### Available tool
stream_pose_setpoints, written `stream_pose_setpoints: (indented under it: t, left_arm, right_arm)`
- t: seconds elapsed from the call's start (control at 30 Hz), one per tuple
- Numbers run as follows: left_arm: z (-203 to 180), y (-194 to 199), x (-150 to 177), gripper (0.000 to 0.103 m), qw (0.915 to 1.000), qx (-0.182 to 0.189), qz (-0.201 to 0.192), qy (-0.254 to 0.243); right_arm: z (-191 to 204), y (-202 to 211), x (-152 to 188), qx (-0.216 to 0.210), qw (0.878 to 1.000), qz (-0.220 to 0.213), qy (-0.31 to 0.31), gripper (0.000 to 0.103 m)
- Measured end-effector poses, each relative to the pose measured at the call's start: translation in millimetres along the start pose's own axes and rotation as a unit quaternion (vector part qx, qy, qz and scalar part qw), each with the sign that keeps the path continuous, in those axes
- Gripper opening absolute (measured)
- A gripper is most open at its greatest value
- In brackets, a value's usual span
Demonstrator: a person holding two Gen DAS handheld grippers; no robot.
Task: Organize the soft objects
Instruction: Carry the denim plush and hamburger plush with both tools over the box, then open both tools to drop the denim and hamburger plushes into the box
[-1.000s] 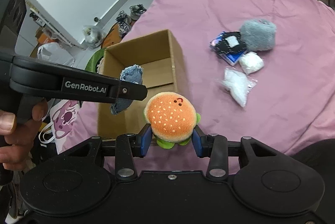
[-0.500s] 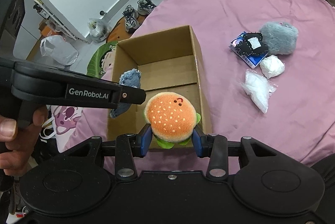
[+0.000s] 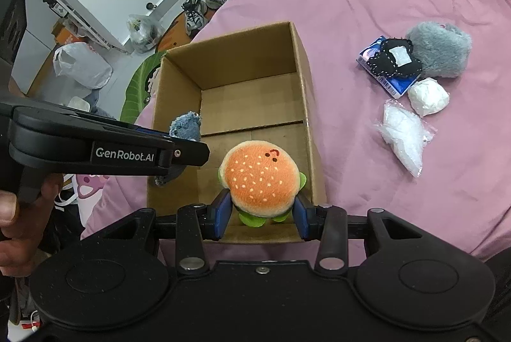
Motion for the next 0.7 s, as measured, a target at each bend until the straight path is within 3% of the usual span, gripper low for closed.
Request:
stream_pose_setpoints:
  t: [0.27,0.5,0.7]
  left_arm:
    - [10,-7,-7,0.026,0.9993,-0.033,-0.006,0.012]
    - [13,-6,-10,0.047,0.9984,-0.052,-0.006,0.024]
    - [13,0,-10,0.05,0.9982,-0.053,-0.012,0.027]
  right_arm:
    - [0,-9,-4,-0.002,1.0,0.008,0.002,0.041]
    - [5,-17,-5,-0.011,1.0,0.018,0.008,0.041]
    - [17,-24,-2,-0.026,0.999,0.028,0.019,0.041]
Point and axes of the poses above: each gripper's, at about its wrist camera, not at the fingertips, and y roughly against the way its jaws point, z to its left, x to its underside, the point moved 2 cm from there along -y, roughly the way its jaws point, and after that the axes turned 4 degrees about -z, right-handed, at the moved point
